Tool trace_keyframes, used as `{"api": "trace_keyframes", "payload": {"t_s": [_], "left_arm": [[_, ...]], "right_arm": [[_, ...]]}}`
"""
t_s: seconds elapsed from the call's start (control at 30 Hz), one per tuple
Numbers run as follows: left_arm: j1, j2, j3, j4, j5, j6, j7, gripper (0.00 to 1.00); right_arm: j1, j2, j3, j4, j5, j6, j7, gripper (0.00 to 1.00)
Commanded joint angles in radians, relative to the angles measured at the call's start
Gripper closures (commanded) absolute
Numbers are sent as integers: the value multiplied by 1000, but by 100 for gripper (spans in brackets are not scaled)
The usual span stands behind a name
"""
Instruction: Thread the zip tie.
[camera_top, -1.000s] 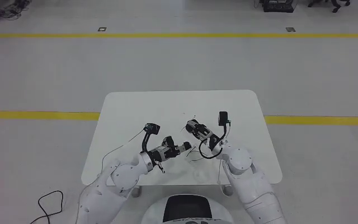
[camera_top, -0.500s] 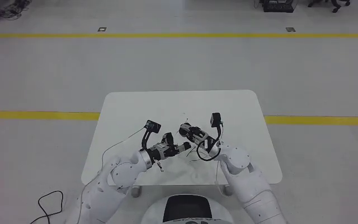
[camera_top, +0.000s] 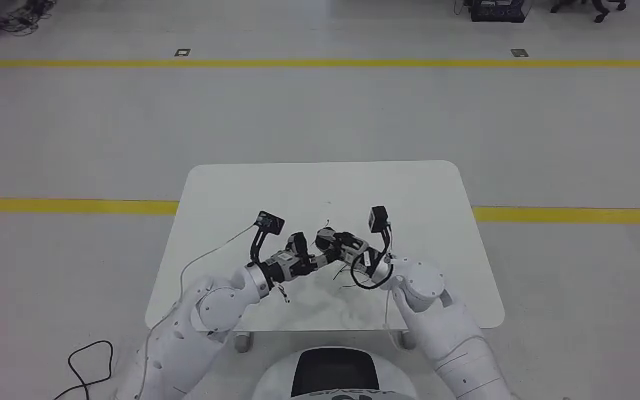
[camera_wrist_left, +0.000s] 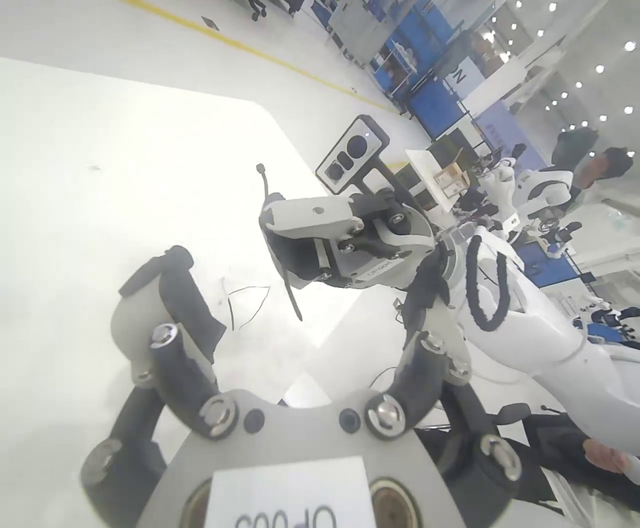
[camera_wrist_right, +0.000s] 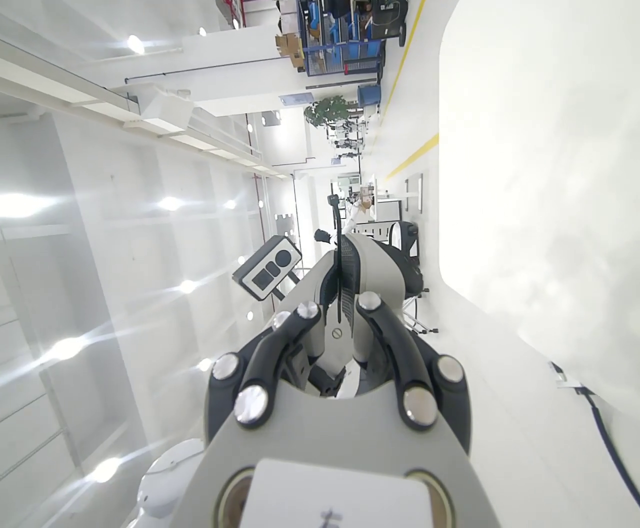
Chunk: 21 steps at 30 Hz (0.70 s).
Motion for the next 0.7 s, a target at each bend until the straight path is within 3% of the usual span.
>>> {"api": "trace_keyframes", "payload": {"t_s": [0.0,0.33,0.53,0.67], "left_arm": [[-3,0,3,11,-17,-8,1,0],[-8,1,2,18,-13,1,25,0],[8,8,-18,10,-9,-5,45,0],[16,13,-28,3,-7,-7,46,11]], "right_arm": [[8,3,-4,7,-6,-4,12,100],[4,4,-11,3,7,-4,2,100],[6,10,-17,6,26,-5,14,100],[8,13,-21,8,32,-7,16,100]]}}
